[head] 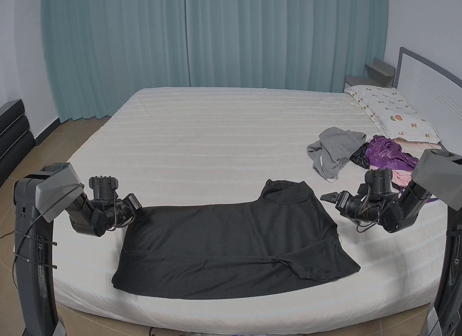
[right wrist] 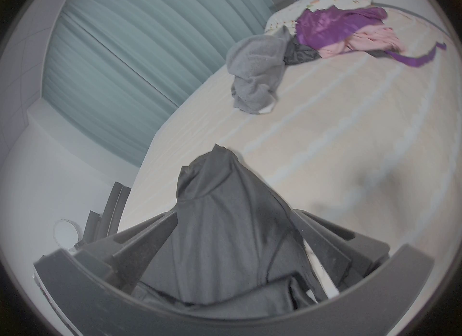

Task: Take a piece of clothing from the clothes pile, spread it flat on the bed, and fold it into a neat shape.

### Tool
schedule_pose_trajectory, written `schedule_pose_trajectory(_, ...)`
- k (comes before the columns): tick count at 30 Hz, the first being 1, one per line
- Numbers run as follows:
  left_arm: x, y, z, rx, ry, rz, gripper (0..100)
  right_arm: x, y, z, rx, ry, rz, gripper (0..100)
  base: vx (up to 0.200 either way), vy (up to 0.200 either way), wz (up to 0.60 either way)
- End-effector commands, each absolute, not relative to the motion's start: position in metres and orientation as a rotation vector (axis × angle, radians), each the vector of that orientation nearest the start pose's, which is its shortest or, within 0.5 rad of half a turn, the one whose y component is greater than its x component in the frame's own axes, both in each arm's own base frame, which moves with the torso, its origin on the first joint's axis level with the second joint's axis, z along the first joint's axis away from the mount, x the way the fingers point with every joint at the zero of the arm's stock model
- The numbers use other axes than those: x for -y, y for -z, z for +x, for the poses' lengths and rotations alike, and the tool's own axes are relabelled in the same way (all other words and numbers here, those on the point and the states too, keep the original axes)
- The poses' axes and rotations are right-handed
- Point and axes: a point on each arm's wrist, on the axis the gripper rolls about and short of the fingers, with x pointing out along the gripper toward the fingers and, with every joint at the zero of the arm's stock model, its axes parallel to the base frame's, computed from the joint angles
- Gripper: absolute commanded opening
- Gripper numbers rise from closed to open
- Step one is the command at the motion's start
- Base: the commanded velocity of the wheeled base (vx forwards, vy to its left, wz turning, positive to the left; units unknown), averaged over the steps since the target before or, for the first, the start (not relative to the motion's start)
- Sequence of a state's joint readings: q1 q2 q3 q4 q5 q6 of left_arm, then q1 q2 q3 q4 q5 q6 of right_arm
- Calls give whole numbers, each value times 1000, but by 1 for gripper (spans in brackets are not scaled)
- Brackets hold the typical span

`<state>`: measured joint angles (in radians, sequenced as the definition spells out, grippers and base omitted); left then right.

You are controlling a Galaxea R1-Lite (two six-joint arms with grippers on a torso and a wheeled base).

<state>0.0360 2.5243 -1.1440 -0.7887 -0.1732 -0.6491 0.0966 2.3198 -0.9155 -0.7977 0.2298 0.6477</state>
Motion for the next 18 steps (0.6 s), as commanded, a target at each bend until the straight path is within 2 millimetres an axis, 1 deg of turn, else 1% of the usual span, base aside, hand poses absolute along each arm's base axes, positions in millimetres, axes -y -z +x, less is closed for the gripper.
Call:
schedule_pose_trajectory(1,-7,39,432,-620,-60,-714,0,-71,24,438,-699,-114,587,100,0,0,0)
schedule_pose_trajectory(2,-7,39,432,-620,-60,-715,0,-75,28,444,-705,-120,580,100,0,0,0)
schedule_pose_trajectory(3,-7,39,432,-618,-61,-715,0,-75,28,444,-705,-120,580,100,0,0,0)
schedule_pose_trajectory(4,-7,39,432,-618,-61,-715,0,-77,31,454,-705,-124,574,100,0,0,0)
schedule_pose_trajectory(7,-7,41,431,-621,-62,-715,0,-79,34,465,-725,-123,553,100,0,0,0)
schedule_pose_trajectory(8,-7,41,431,-621,-62,-715,0,-79,34,465,-725,-123,553,100,0,0,0)
schedule_pose_trajectory(9,-7,40,432,-620,-60,-715,0,-80,37,473,-726,-125,538,100,0,0,0)
schedule_pose_trajectory(10,-7,40,432,-622,-59,-716,0,-80,40,480,-712,-122,531,100,0,0,0)
schedule_pose_trajectory(11,-7,40,432,-622,-59,-716,0,-80,42,482,-707,-119,530,100,0,0,0)
schedule_pose_trajectory(13,-7,41,431,-623,-59,-716,0,-83,50,493,-677,-109,521,100,0,0,0)
schedule_pose_trajectory(14,-7,41,431,-623,-59,-716,0,-83,50,493,-677,-109,521,100,0,0,0)
schedule_pose_trajectory(15,-7,41,431,-622,-59,-716,0,-84,58,502,-656,-111,510,100,0,0,0)
schedule_pose_trajectory(18,-7,41,431,-623,-59,-716,0,-85,64,511,-628,-125,482,100,0,0,0)
